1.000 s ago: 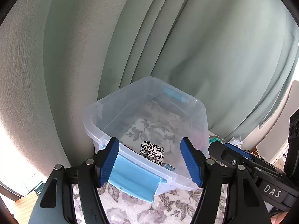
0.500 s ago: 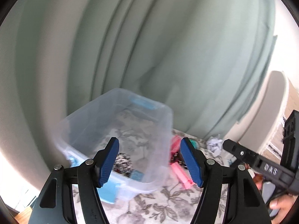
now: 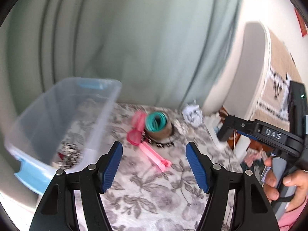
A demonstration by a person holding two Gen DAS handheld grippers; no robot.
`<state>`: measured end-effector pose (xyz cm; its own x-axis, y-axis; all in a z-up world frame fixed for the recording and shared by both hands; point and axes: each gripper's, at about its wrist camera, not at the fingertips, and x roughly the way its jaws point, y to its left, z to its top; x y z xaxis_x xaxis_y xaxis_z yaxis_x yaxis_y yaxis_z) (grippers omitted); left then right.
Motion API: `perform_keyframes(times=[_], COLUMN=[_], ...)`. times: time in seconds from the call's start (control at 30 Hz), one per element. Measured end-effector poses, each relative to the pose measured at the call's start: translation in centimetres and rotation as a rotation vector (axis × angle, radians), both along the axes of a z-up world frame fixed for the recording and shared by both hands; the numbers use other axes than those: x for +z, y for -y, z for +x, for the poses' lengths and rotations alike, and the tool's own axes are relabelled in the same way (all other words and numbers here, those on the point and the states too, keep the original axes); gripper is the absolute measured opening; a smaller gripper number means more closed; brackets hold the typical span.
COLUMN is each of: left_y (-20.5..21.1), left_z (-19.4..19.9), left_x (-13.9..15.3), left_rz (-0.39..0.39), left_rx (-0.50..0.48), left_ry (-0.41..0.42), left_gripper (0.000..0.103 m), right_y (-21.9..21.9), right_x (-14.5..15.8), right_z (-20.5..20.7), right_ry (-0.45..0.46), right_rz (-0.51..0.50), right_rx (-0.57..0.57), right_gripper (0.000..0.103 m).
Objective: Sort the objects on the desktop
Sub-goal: 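Move both tools back to the pink roller and cotton swab bag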
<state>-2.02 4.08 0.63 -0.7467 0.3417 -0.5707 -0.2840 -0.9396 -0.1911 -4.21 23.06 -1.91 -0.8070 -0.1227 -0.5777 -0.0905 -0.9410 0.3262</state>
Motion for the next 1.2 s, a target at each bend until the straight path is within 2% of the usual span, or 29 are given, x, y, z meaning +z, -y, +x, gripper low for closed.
perform_keyframes(times=[0.17, 0.37, 0.47, 0.63, 0.73, 0.93, 1.2], left_y=[-3.4, -5.0, -4.8, -3.8, -3.9, -5.2, -5.1], left_z=[-2.1, -5.6, -7.1, -8.6, -9.3, -10.4, -12.0], left_x=[-3.3, -7.3, -9.1, -11.2, -11.9, -13.1, -14.7], left_rz=[-0.048, -0.114, -0.09, 0.023, 0.017, 0.012, 0.01], left_rx=[-0.021, 0.024, 0.047, 0.117, 0.143, 0.112, 0.147], left_ry=[0.089, 0.192, 0.247, 0.297, 0.304, 0.338, 0.381], left_gripper=[0.069, 0.069, 0.069, 0.069, 0.069, 0.069, 0.069], right_y=[-2.9, -5.8, -6.0, -6.0, -5.8, -5.5, -4.8], right_x=[-2.7, -4.6, -5.6, -7.7, -8.5, -9.8, -10.7], right_z=[1.2, 0.5, -0.5, -2.9, -4.4, -7.0, -10.3], right_ry=[0.055, 0.072, 0.092, 0.14, 0.156, 0.185, 0.208], right_rz=[-0.024, -0.071, -0.07, -0.063, -0.051, -0.04, 0.013], right_rx=[-0.045, -0.078, -0.065, -0.044, -0.022, 0.006, 0.057], right_gripper=[0.069, 0.069, 0.069, 0.069, 0.069, 0.069, 0.069])
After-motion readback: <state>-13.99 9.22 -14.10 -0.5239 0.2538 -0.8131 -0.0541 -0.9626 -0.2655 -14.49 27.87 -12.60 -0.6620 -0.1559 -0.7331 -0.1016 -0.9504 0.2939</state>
